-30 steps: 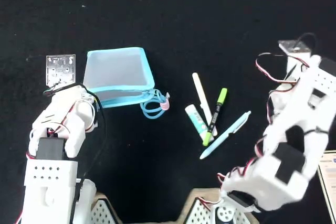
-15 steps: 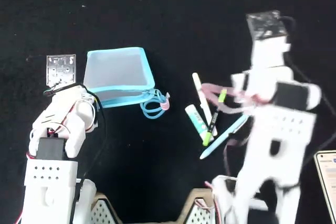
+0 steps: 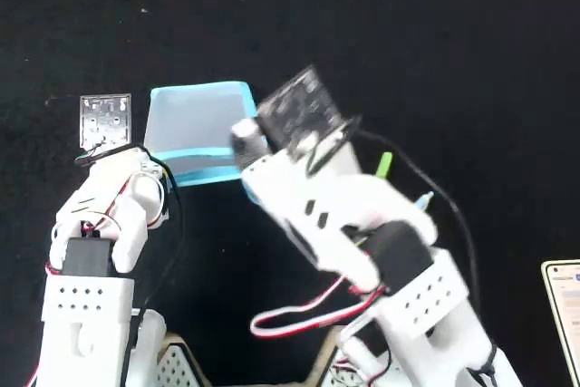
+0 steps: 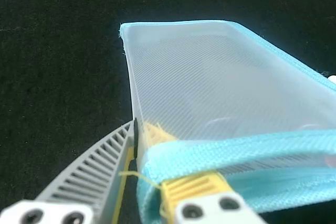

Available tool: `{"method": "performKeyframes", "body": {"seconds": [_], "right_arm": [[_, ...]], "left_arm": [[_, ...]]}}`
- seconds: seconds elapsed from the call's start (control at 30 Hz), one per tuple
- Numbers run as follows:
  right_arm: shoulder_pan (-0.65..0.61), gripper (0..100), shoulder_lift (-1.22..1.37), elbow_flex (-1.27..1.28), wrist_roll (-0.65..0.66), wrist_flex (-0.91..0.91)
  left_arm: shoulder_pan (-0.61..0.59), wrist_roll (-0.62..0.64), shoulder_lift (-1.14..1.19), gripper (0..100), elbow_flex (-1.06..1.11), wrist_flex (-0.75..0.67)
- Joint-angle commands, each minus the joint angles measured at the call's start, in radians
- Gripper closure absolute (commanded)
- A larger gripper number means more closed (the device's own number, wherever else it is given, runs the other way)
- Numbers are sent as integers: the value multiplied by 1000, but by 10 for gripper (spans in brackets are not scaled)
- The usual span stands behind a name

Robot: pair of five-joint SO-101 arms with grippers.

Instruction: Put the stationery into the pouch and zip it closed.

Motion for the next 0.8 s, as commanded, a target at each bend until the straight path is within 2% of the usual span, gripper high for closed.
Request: {"method": "performKeyframes", "body": {"seconds": [0.0, 0.23, 0.57, 0.77], "right_arm": [[-77, 987, -39, 62, -6, -164], [-92, 987, -45, 268, -6, -485], [-87, 987, -45, 470, -5, -744], [-72, 987, -39, 549, -5, -965]], "left_arm": [[12, 8, -9, 970, -5, -9], [8, 8, -9, 970, -5, -9], [12, 8, -9, 970, -5, -9], [12, 8, -9, 970, -5, -8]]}}
